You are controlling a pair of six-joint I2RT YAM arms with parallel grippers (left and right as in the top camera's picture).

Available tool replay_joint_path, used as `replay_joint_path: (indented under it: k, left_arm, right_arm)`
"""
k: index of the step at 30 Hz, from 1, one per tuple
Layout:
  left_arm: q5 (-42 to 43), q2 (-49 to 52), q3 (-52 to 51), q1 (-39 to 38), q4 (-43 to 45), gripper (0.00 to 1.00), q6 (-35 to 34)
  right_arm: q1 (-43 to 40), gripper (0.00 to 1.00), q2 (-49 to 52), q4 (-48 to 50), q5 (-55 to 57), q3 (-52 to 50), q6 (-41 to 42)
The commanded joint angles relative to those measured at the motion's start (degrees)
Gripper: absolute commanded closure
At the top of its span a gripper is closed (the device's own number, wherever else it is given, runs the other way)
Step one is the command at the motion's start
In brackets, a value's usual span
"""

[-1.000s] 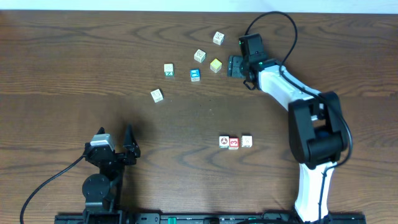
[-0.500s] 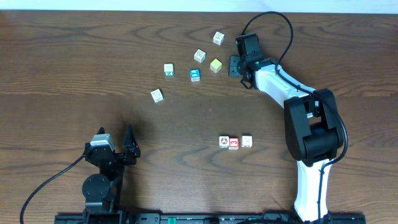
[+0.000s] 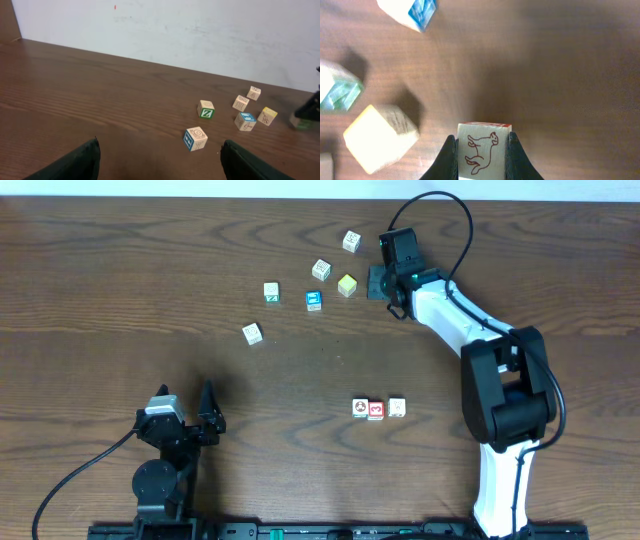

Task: Lift 5 blocks
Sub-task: 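Grasp the animal-picture block and carry it toward the row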

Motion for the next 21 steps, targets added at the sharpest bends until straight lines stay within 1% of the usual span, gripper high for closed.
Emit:
replay_joint_path:
  k: [1, 4, 7, 11, 12, 15, 17, 21]
  left_arm:
    - [-0.31, -0.37, -1.01, -0.17, -2.08, 0.23, -0.35]
    - [-0.31, -0.37, -1.01, -0.17, -2.08, 0.23, -0.35]
    - [-0.31, -0.37, -1.01, -0.17, -2.08, 0.23, -0.35]
    - [-0.31, -0.37, -1.01, -0.17, -2.08, 0.23, -0.35]
    - [-0.31, -0.37, -1.01, -0.17, -2.08, 0.23, -0.35]
    - [-0.31, -0.37, -1.01, -0.17, -2.08, 0.23, -0.33]
    - [-0.31, -0.37, -1.01, -0.17, -2.08, 0.23, -0.35]
    - [-0.31, -0.37, -1.01, -0.17, -2.08, 0.23, -0.35]
  right_arm:
    - [0.42, 0.99, -7.37, -6.69, 1.05, -0.11, 0.42]
    - [0.59, 0.99, -14.56, -12.7, 2.93, -1.88, 0.22]
    - [1.07, 0.99, -24.09, -15.8, 8.57, -7.5, 0.15]
    - [1.05, 0.99, -39.93, -16.76, 9.22, -20.09, 1.9]
    - [1.05, 0.99, -45.57, -16.65, 9.18, -25.18, 2.4]
    - [1.05, 0.99, -56.89, -16.55, 7.15, -36.92, 5.2]
    - [1.05, 0.99, -63.06, -16.55, 4.52, -44.65, 7.54]
    - [1.07, 0.98, -69.64, -14.38, 4.2, -55.84, 12.57]
